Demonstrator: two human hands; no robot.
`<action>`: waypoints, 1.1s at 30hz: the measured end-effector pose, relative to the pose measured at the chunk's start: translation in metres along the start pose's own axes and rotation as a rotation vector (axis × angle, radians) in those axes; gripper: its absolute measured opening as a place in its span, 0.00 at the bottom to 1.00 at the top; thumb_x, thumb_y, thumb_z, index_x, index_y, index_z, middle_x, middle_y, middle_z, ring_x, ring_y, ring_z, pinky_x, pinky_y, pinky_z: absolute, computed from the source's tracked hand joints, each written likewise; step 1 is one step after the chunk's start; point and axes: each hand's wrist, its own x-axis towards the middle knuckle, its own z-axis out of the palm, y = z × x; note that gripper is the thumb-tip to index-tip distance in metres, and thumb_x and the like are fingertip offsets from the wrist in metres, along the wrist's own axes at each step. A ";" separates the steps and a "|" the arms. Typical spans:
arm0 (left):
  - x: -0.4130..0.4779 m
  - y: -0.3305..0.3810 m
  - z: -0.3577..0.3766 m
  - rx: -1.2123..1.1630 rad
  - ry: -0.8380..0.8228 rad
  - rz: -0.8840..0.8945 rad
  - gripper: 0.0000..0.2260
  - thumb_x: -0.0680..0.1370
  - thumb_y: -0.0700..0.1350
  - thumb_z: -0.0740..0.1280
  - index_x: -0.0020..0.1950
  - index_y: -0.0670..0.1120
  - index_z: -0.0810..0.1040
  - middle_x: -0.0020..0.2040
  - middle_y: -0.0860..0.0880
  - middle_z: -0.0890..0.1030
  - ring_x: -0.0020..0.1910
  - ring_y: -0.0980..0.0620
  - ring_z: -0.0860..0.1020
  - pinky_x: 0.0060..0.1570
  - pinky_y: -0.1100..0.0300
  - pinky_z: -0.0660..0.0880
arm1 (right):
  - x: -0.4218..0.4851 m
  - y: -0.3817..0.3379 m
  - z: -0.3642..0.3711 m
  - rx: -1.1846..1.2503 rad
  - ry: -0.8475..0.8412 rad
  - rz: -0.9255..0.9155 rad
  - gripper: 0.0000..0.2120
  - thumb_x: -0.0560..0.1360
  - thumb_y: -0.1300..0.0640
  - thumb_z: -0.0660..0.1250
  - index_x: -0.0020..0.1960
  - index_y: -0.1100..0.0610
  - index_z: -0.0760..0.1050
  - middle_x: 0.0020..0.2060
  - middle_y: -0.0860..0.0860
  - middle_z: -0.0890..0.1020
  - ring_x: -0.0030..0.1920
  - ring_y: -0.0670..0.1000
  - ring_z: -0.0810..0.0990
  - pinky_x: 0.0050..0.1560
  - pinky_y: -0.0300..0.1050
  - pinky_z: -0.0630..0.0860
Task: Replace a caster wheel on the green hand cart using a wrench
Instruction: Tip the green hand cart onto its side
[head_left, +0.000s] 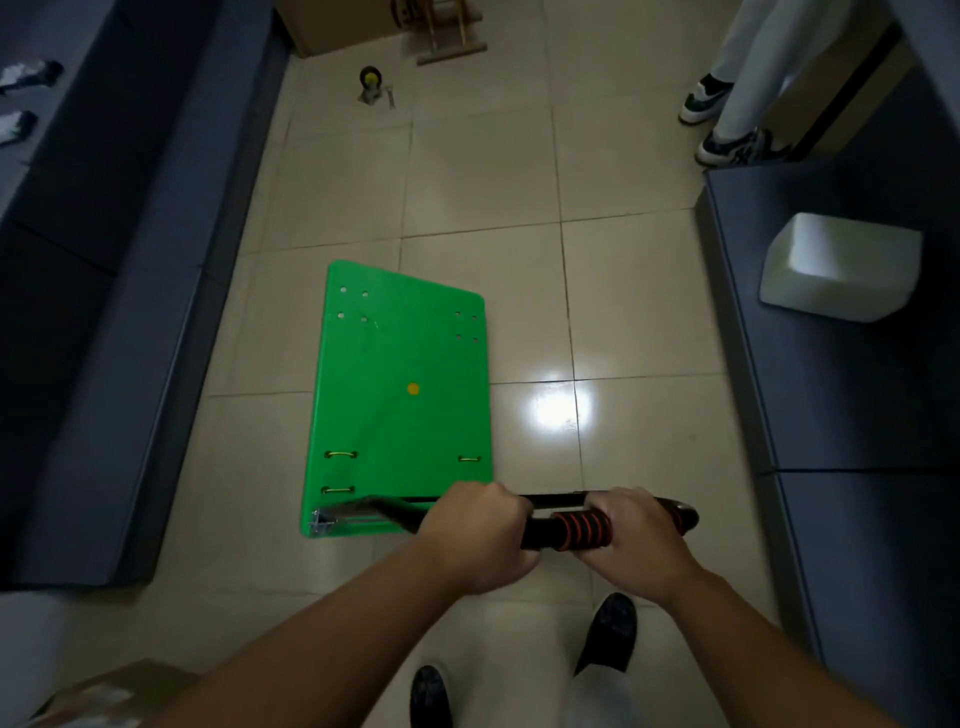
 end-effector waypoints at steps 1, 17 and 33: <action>0.013 0.009 0.004 -0.039 0.026 0.038 0.14 0.75 0.56 0.65 0.51 0.48 0.81 0.43 0.44 0.83 0.43 0.39 0.81 0.38 0.54 0.72 | 0.001 0.017 -0.007 0.002 0.008 0.025 0.17 0.64 0.45 0.73 0.31 0.40 0.64 0.27 0.38 0.71 0.31 0.41 0.73 0.35 0.38 0.67; 0.133 -0.073 0.127 -0.182 0.043 -0.056 0.29 0.80 0.46 0.65 0.80 0.55 0.61 0.72 0.48 0.69 0.68 0.44 0.69 0.70 0.51 0.63 | 0.087 0.041 -0.031 -0.615 -0.124 0.133 0.16 0.73 0.41 0.68 0.43 0.49 0.64 0.36 0.45 0.69 0.36 0.50 0.70 0.38 0.45 0.63; 0.164 -0.197 0.180 -0.272 -0.265 -0.352 0.12 0.79 0.57 0.68 0.53 0.49 0.80 0.42 0.50 0.80 0.43 0.48 0.80 0.37 0.58 0.72 | 0.157 0.052 0.002 -0.916 -0.259 0.185 0.15 0.79 0.36 0.58 0.46 0.46 0.73 0.30 0.44 0.67 0.31 0.50 0.73 0.33 0.45 0.68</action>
